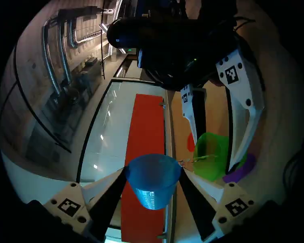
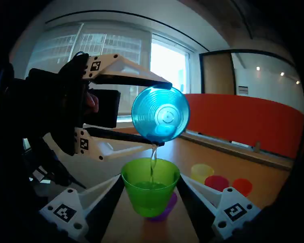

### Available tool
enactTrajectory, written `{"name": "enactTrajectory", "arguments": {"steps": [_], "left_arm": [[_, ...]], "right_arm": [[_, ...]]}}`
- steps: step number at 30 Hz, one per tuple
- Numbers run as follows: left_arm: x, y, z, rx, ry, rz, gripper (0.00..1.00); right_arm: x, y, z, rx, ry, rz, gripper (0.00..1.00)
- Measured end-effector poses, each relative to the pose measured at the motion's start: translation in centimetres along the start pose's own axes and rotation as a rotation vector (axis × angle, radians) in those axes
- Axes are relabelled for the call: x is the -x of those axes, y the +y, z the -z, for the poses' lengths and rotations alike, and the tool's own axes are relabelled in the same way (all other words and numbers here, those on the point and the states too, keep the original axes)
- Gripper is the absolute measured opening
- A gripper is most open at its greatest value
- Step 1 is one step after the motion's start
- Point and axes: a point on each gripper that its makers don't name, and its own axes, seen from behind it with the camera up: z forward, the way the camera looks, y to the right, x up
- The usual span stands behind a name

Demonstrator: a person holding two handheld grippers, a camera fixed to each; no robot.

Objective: Pour water

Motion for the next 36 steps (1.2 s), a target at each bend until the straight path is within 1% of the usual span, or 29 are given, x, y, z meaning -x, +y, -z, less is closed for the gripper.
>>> {"name": "enactTrajectory", "arguments": {"steps": [6, 12, 18, 26, 30, 36], "left_arm": [[-0.1, 0.2, 0.3, 0.000, 0.000, -0.013, 0.88], [0.0, 0.2, 0.3, -0.004, -0.004, -0.044, 0.88], [-0.3, 0.6, 0.4, -0.003, -0.001, -0.054, 0.88], [-0.8, 1.1, 0.6, -0.009, 0.002, -0.101, 0.88], [-1.1, 1.4, 0.7, -0.010, 0.004, -0.111, 0.88], [-1.4, 1.3, 0.6, -0.016, 0.007, -0.135, 0.88]], "right_arm": [[0.0, 0.0, 0.0, 0.000, 0.000, 0.001, 0.91], [0.2, 0.0, 0.0, 0.000, 0.001, 0.000, 0.91], [0.2, 0.1, 0.0, 0.002, 0.001, 0.000, 0.91], [0.0, 0.0, 0.1, 0.003, 0.006, -0.001, 0.91], [0.0, 0.0, 0.0, 0.003, 0.008, 0.000, 0.91], [-0.2, 0.0, -0.1, 0.004, 0.013, -0.001, 0.91]]}}
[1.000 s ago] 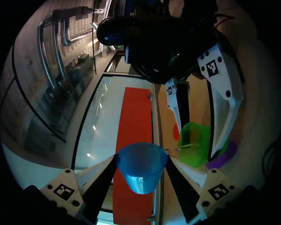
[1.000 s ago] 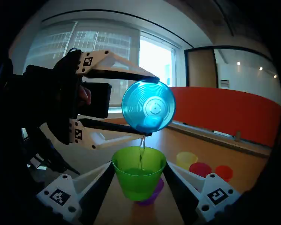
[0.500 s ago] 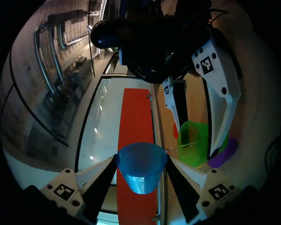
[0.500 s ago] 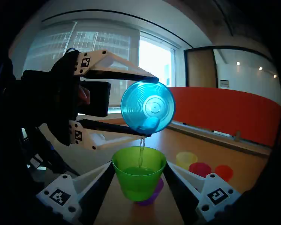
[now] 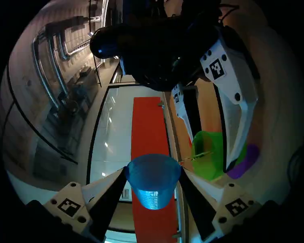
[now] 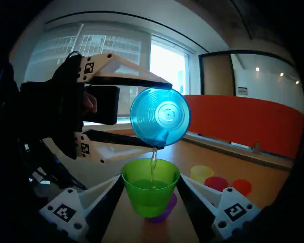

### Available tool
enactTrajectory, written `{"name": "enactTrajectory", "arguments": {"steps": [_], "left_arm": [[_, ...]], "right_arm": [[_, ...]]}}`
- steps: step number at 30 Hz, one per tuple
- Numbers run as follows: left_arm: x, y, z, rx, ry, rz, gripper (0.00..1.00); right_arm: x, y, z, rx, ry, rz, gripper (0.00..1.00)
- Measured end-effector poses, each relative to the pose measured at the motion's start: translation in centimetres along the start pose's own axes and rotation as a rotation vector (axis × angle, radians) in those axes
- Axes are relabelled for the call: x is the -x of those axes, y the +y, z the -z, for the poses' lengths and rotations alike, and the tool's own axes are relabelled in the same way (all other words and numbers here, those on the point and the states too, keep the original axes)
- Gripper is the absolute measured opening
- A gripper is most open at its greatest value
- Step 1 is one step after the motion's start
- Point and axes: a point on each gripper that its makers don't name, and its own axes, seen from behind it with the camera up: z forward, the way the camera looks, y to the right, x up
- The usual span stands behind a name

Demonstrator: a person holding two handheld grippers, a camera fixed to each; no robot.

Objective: Pour water

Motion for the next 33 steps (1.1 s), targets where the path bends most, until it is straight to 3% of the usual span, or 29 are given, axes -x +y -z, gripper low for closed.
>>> {"name": "enactTrajectory", "arguments": {"steps": [6, 18, 29, 33], "left_arm": [[-0.25, -0.07, -0.14, -0.002, 0.005, -0.035, 0.88], [-0.42, -0.16, -0.05, -0.007, 0.007, -0.037, 0.88], [-0.44, -0.60, -0.08, -0.013, 0.010, 0.014, 0.88], [-0.17, -1.00, -0.08, -0.015, 0.008, 0.058, 0.88]], "right_arm": [[-0.07, 0.09, 0.06, 0.004, 0.002, 0.001, 0.91], [-0.19, 0.05, 0.16, 0.004, 0.004, 0.003, 0.91], [-0.41, -0.03, 0.22, 0.008, 0.005, 0.007, 0.91], [-0.62, -0.03, 0.26, 0.010, 0.008, 0.011, 0.91]]}}
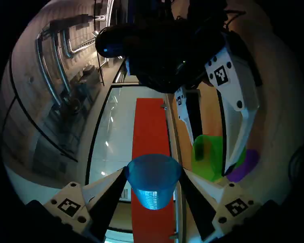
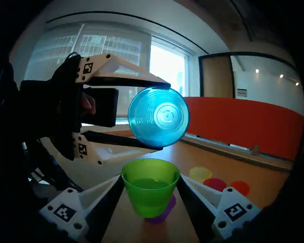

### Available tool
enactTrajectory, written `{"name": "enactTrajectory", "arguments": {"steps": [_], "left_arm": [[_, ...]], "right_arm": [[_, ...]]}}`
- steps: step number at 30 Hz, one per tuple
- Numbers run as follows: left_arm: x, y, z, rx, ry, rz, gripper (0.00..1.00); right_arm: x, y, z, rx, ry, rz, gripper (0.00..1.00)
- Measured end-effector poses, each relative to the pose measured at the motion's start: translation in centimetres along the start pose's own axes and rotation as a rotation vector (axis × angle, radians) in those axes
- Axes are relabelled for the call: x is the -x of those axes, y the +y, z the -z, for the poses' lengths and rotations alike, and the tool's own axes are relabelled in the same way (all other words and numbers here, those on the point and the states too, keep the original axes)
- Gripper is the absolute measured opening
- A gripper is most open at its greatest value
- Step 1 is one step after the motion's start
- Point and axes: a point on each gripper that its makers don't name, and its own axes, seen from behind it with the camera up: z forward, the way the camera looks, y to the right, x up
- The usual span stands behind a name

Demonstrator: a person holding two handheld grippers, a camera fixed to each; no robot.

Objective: Pour water

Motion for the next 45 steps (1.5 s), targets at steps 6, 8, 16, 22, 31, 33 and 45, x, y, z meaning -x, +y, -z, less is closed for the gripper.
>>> {"name": "enactTrajectory", "arguments": {"steps": [6, 8, 16, 22, 31, 33, 45], "left_arm": [[0.2, -0.4, 0.1, 0.011, 0.002, 0.132, 0.88], [0.5, -0.6, 0.1, 0.009, -0.002, 0.172, 0.88], [1.3, -0.9, 0.2, 0.009, -0.019, 0.324, 0.88], [2.2, -1.0, 0.1, 0.014, -0.032, 0.470, 0.88], [3.6, -1.1, 0.9, 0.030, -0.055, 0.731, 0.88], [4.0, -1.1, 1.1, 0.032, -0.061, 0.792, 0.88], [6.4, -0.8, 1.0, 0.026, -0.087, 1.163, 0.88]], "right_arm": [[-0.4, 0.0, 0.1, 0.004, 0.004, 0.005, 0.91], [-0.5, -0.1, 0.1, 0.004, 0.005, 0.009, 0.91], [-0.8, -0.1, 0.3, 0.011, 0.015, 0.018, 0.91], [-1.1, -0.1, 0.4, 0.016, 0.021, 0.017, 0.91], [-1.3, -0.1, 0.6, 0.022, 0.025, 0.016, 0.91], [-1.3, -0.1, 0.6, 0.023, 0.027, 0.016, 0.91], [-1.4, -0.1, 0.7, 0.028, 0.030, 0.016, 0.91]]}}
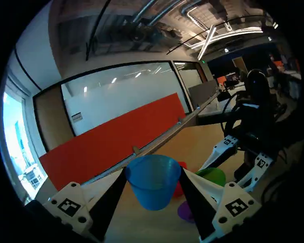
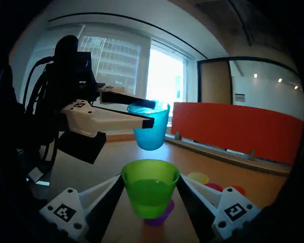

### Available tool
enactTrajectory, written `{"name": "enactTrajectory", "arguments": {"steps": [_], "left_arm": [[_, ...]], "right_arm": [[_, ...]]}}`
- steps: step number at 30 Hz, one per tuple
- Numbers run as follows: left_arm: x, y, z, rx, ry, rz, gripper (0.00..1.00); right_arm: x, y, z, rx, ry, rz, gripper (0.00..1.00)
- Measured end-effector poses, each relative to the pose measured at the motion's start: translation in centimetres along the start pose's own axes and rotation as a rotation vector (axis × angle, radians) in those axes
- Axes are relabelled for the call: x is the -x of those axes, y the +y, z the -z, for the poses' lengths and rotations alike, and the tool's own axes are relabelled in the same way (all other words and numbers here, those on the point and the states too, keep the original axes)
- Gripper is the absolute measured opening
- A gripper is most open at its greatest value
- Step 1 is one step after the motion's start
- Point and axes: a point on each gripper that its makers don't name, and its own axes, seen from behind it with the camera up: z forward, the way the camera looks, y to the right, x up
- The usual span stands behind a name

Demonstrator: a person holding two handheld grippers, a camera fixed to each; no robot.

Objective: Pour water

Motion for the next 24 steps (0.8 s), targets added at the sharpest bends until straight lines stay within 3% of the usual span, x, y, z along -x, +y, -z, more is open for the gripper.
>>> {"name": "enactTrajectory", "arguments": {"steps": [9, 24], "left_arm": [[1.3, -0.9, 0.3, 0.012, -0.018, 0.138, 0.88], [3.8, -1.6, -0.1, 0.034, -0.059, 0.265, 0.88]], "right_arm": [[-0.3, 0.1, 0.0, 0.003, 0.003, -0.006, 0.91], [0.1, 0.9, 0.4, 0.007, -0.020, 0.003, 0.91]]}}
